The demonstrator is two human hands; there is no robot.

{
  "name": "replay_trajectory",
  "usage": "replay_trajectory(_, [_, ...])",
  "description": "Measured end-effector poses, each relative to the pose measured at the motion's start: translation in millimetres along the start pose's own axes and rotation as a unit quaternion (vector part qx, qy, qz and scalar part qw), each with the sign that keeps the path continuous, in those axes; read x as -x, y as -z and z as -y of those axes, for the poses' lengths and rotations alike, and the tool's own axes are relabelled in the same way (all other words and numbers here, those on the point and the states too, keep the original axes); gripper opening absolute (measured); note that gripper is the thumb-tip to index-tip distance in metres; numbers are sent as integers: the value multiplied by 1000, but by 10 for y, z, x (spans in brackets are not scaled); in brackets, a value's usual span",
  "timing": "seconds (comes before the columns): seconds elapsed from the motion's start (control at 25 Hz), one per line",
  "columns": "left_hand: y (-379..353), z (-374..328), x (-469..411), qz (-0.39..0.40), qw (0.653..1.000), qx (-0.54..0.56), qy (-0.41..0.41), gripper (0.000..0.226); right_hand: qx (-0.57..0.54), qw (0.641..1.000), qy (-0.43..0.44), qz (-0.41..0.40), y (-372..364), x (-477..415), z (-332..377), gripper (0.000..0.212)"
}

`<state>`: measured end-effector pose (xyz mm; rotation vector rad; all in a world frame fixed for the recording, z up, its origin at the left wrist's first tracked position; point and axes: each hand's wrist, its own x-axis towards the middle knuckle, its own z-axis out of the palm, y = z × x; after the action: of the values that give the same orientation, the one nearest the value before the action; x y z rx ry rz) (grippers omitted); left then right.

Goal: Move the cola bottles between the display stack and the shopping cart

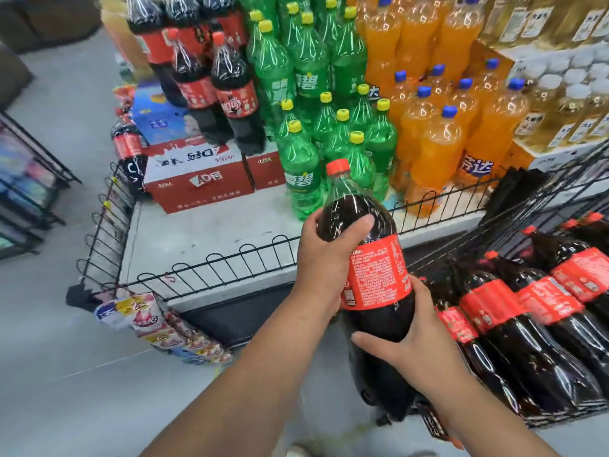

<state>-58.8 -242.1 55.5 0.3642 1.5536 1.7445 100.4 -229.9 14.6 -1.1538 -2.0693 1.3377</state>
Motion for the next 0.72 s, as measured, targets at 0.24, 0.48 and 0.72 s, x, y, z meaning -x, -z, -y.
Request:
replay_trajectory(0.24, [839,-281,-43,-41,999,1,-34,73,-19,999,7,30,-745,-18,421,101])
replay_trajectory(0.48, [1536,-482,-44,-69,996,-2,-57,67,-21,997,22,66,-1341,-32,732,102])
replay_trajectory(0.72, [1952,-643,-146,-108,992,17,-58,61,-34,992,22,117,-1679,-218,953,103])
